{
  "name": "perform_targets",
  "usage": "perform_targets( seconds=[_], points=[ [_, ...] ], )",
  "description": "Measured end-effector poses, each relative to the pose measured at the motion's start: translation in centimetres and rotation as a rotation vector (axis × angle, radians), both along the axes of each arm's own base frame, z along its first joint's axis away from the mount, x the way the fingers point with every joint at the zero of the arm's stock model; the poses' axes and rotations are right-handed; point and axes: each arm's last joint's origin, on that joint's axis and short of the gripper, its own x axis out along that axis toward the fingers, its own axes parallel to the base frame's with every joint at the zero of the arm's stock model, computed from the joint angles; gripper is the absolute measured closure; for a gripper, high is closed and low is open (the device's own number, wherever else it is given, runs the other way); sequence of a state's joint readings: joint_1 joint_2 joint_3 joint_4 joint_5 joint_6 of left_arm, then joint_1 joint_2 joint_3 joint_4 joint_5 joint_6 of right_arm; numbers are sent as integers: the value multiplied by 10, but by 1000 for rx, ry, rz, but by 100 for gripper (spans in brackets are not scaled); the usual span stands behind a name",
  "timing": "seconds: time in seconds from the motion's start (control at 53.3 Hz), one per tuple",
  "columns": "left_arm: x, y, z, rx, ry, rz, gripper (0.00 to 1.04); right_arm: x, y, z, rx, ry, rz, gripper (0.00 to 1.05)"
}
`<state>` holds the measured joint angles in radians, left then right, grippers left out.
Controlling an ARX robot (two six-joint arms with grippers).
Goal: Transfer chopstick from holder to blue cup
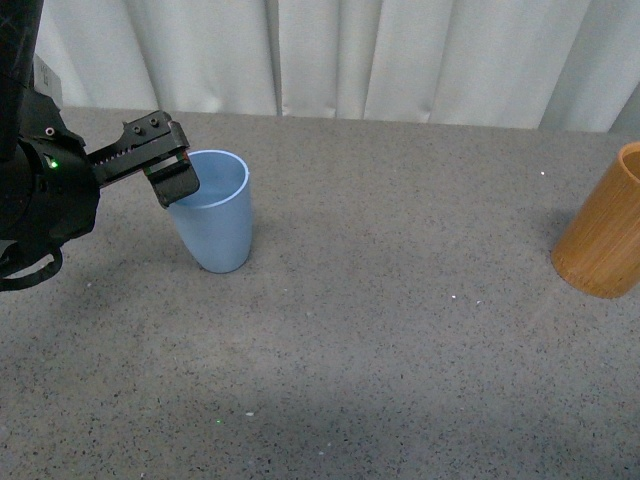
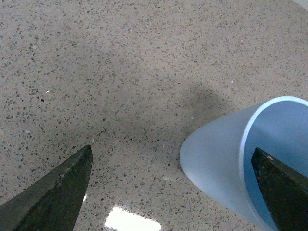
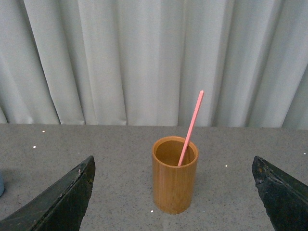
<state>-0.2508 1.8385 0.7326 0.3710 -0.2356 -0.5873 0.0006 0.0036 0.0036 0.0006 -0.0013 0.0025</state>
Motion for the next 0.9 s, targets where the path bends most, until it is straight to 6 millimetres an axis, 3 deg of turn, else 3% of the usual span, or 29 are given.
perform_targets(
  seconds=[0.188, 0.319, 0.713, 0.9],
  points=[
    [1, 0, -5, 9, 28, 0, 8, 0, 0, 0, 0, 0, 0, 10],
    [1, 0, -7, 7, 38, -2, 36, 0, 0, 0, 0, 0, 0, 10],
    [-4, -4, 2, -74, 7, -54, 100, 0, 0, 0, 0, 0, 0, 10],
    [-15, -2, 20, -132, -44, -65, 101, 0, 0, 0, 0, 0, 0, 10]
  ],
)
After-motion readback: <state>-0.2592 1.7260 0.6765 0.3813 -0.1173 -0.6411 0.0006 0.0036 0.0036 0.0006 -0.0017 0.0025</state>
